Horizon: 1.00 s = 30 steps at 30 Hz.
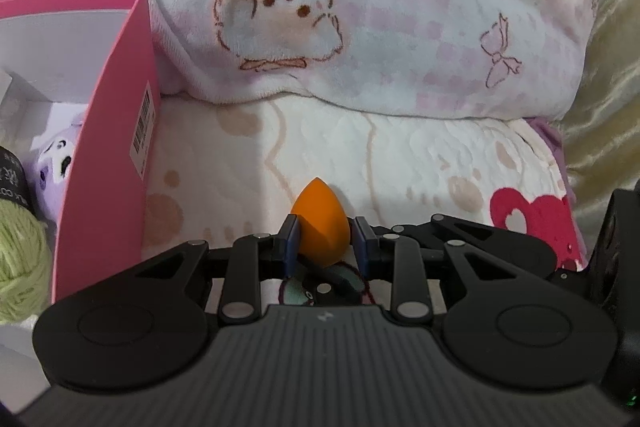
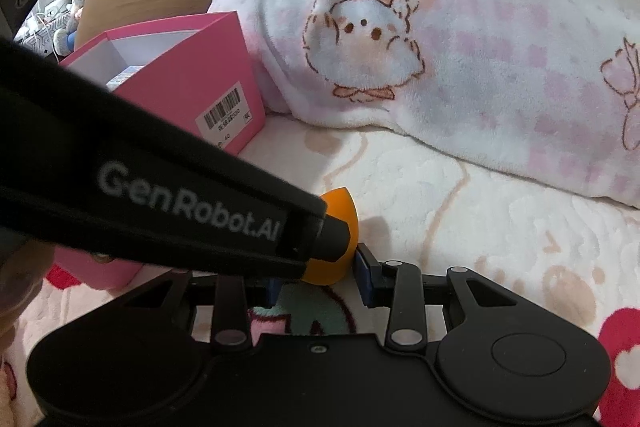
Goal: Organize objects
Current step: 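Lift the sponge with the left gripper and carry it to the pink box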
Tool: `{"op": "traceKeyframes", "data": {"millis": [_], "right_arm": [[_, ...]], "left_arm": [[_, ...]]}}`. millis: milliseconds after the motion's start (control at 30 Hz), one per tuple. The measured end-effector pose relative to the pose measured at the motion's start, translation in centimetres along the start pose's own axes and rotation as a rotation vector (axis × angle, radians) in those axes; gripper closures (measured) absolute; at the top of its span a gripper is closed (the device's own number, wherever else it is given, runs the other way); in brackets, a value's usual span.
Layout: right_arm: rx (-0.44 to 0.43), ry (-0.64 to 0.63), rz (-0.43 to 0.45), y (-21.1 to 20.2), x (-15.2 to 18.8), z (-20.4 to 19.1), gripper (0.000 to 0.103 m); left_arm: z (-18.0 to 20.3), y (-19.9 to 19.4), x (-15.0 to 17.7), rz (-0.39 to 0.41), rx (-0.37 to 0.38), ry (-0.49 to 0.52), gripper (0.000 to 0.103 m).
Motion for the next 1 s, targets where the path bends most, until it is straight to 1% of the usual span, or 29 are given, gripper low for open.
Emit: {"op": "traceKeyframes", "data": {"millis": [100,167,233,367,433,533,567,633,700,867,1000], "right_arm": [[-0.005,0.007,-0.011,-0.4,0.1,-0.2,0.062],[-0.026,0.022,-0.025,-0.6,-0.1,-0.1,0.062],[-0.041,0.031,-0.025,-1.4,0.5,0.7,0.062],[-0.043,0.026,-0.026,-2.6,0.8,-0.2,0.062],[-0.038,0.02,-0.028,-2.3,0.5,-0.4,0.062],[-0.037,0.015,-0.031,-3.2,0.7,-0.9,0.062],[-0.04,0.012,-0.03,-2.2,-0.2,-0.7,0.062],[-0.044,0.003,-0.025,-2.5,-0.7,-1.1,0.062],[-0.042,0.012,-0.021,-3.8,-0.4,-1.5,0.062],[-0.041,0.014,0.0,-5.8,0.1,-2.4,0.062],[-0.033,0.02,0.008,-7.3,0.6,-3.5,0.062]], "left_arm": [[0.3,-0.5,0.3,-0.014,-0.003,0.02,0.076],[0.4,-0.9,0.4,-0.023,-0.004,0.022,0.076],[0.5,-1.4,0.7,-0.024,0.003,0.027,0.076],[0.9,-2.5,1.1,-0.029,0.015,0.033,0.076],[1.1,-3.1,1.2,-0.033,0.018,0.034,0.076],[1.3,-4.0,1.6,-0.04,0.022,0.037,0.076],[1.3,-4.3,1.7,-0.042,0.021,0.037,0.076],[1.4,-4.7,1.9,-0.045,0.019,0.038,0.076],[1.5,-5.3,2.0,-0.043,0.031,0.035,0.076],[2.0,-7.4,2.5,-0.033,0.029,0.049,0.076],[2.2,-9.2,3.6,-0.028,0.043,0.057,0.076]]}}
Point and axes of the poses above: each gripper's, at about its wrist camera, not at the fingertips, and y roughly the way its jaws point, z to its right, x to its underside, the point moved 2 cm from there along y, roughly the way its jaws point, and after that the axes turned 3 degrees about -z, right-handed, at the moved point
